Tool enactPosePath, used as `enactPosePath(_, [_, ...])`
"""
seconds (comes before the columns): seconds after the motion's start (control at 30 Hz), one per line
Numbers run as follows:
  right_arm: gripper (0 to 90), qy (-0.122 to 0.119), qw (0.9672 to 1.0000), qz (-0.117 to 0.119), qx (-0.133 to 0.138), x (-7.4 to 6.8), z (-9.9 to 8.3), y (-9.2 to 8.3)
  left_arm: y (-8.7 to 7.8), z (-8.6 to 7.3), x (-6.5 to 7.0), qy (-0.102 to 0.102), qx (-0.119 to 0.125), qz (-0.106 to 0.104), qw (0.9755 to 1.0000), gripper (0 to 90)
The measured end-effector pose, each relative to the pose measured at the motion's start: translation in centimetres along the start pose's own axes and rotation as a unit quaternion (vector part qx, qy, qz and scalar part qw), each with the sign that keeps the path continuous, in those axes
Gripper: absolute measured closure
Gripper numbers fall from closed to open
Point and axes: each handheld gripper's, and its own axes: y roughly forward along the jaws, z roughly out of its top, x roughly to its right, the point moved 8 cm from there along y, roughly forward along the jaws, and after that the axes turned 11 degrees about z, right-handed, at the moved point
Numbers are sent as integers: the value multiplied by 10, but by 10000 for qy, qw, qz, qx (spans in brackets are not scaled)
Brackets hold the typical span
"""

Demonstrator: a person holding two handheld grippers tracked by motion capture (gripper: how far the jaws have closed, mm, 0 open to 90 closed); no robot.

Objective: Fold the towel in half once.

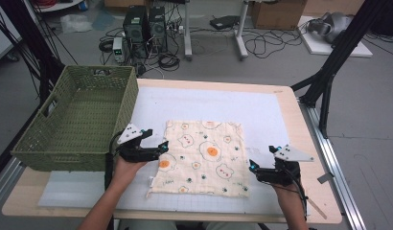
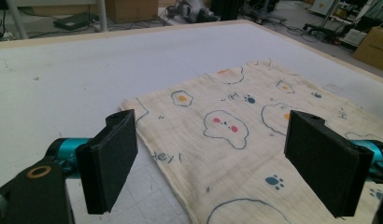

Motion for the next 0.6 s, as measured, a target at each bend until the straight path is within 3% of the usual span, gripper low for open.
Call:
enactPosePath(0.33, [112,55,10000,55,51,1,1,0,8,-2,-4,-202,-200,5,9996,198])
enactPosePath(0.6, [112,106,9997,170,103,0,1,-2,23,15,2,-39,-273,-68,9996,216])
